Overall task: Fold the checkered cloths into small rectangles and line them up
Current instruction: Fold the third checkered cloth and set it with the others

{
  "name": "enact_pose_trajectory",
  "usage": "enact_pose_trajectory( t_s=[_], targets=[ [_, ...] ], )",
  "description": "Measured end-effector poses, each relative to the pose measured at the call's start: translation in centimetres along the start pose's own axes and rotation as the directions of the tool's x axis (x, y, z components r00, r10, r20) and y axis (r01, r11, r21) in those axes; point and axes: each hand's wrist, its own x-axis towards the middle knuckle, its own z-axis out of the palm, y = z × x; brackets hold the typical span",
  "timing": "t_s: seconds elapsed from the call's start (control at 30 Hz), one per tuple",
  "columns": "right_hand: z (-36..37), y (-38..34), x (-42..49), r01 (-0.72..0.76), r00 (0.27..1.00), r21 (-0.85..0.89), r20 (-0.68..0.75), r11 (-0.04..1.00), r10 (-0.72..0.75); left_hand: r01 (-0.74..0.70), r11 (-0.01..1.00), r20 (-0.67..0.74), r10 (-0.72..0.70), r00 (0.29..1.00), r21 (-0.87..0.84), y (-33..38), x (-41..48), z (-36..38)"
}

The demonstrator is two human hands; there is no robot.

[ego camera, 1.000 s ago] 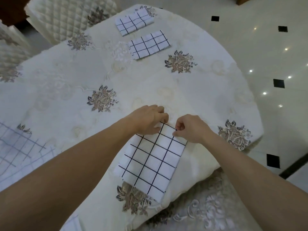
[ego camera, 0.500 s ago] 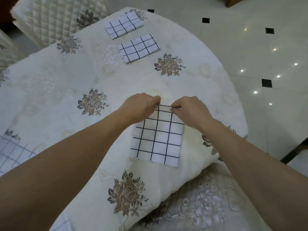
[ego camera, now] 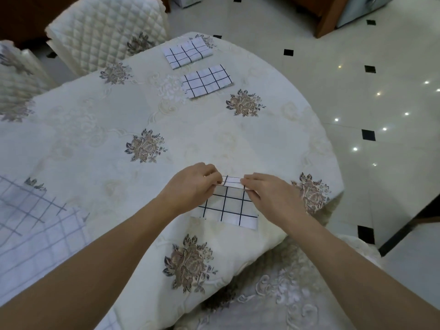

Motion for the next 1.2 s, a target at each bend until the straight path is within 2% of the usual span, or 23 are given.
enact_pose_trajectory(
  t_s=[0.27,0.57,0.83,1.2],
  targets=[
    [3.8,-0.5,-2.8,0.144,0.985,-0.077,-0.082,0.987,-0.150,0.082,0.996,0.001,-0.082,0.997,-0.025,0.8,-4.9,2.7],
    [6.3,0.2,-4.7,0.107,0.994,-0.064,-0.015,0.992,-0.108,0.128,0.991,-0.004,-0.128,0.992,-0.024,1.4,-7.2,5.2],
    [6.9,0.3,-5.0,0.171,0.981,-0.050,-0.083,0.984,-0.175,0.131,0.991,-0.036,-0.132,0.991,-0.023,1.4,-8.3,6.1],
    [7.5,0.9,-4.9,0.199,0.978,-0.029,-0.054,0.980,-0.200,0.156,0.988,-0.065,-0.155,0.986,0.009,1.8,-8.3,6.1]
  ],
)
